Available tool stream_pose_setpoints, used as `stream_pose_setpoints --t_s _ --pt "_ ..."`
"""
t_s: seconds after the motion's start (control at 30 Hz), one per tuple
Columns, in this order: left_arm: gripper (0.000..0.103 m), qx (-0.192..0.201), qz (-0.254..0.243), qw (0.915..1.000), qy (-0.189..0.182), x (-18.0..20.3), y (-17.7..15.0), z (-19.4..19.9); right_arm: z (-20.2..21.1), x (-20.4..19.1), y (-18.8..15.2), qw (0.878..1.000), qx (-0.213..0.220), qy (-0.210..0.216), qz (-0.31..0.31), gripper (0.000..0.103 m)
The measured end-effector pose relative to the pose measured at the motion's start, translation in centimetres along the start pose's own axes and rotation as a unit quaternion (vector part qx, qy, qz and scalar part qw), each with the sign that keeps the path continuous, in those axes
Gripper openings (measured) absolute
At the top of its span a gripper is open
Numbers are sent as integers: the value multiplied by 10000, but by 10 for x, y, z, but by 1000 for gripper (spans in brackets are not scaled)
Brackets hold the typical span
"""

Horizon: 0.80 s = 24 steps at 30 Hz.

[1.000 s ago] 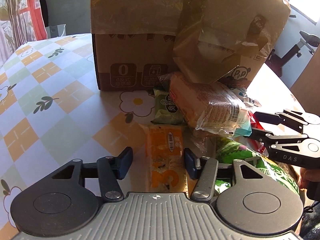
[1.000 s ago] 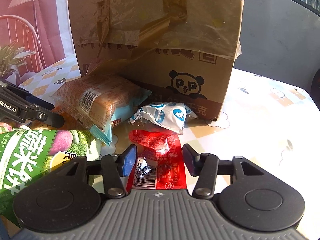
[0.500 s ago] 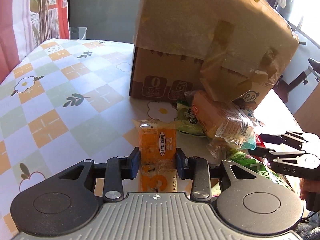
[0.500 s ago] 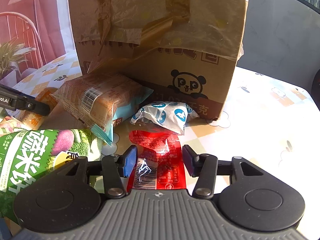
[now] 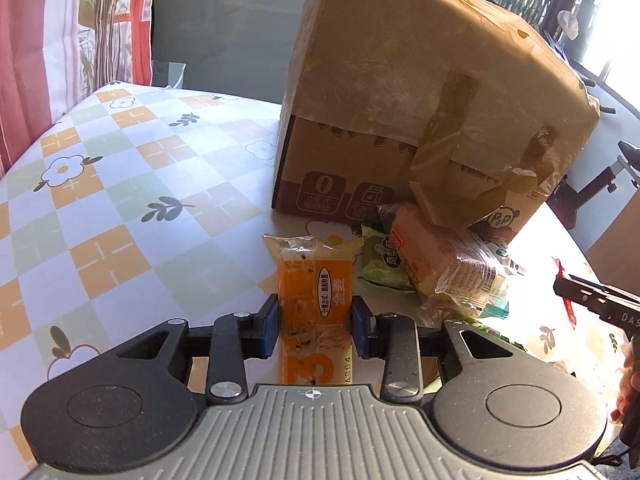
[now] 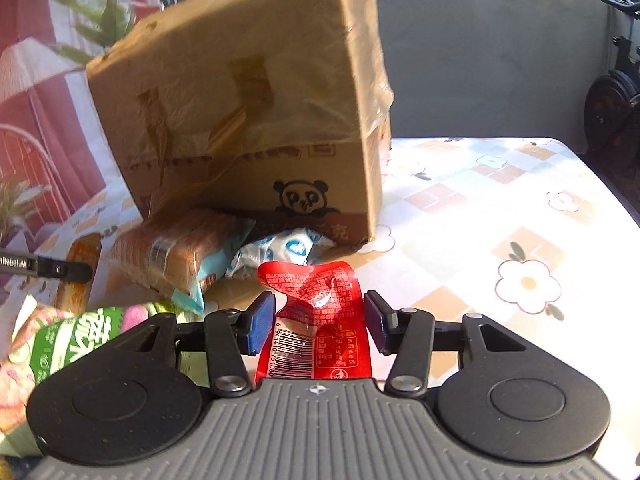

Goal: Organize snacks
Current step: 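Carry both packets over the box and open both tools to drop them inside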

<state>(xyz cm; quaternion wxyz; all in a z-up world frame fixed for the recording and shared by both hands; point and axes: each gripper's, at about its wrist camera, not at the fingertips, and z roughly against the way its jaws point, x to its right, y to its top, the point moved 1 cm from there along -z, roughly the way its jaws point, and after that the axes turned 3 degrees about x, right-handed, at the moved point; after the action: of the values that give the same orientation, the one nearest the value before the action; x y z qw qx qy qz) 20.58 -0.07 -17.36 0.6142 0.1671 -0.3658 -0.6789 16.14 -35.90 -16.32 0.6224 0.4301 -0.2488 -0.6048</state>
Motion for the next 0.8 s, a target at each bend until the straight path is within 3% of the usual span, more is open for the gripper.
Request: stream_pose_setpoints --t_s 0.13,0.33,0.67,0.8 --pt "38 261 -224 9992 179 1 12 11 15 1 21 9989 452 32 -87 51" --pt "38 903 -484 9947 33 10 50 41 39 -15 62 9931 1138 224 184 51" --pt "38 1871 -907 9772 -438 53 125 79 45 -45 144 9766 1959 591 664 51" --pt "38 2105 -674 9718 -816 68 170 84 25 -57 176 9748 2014 677 684 51"
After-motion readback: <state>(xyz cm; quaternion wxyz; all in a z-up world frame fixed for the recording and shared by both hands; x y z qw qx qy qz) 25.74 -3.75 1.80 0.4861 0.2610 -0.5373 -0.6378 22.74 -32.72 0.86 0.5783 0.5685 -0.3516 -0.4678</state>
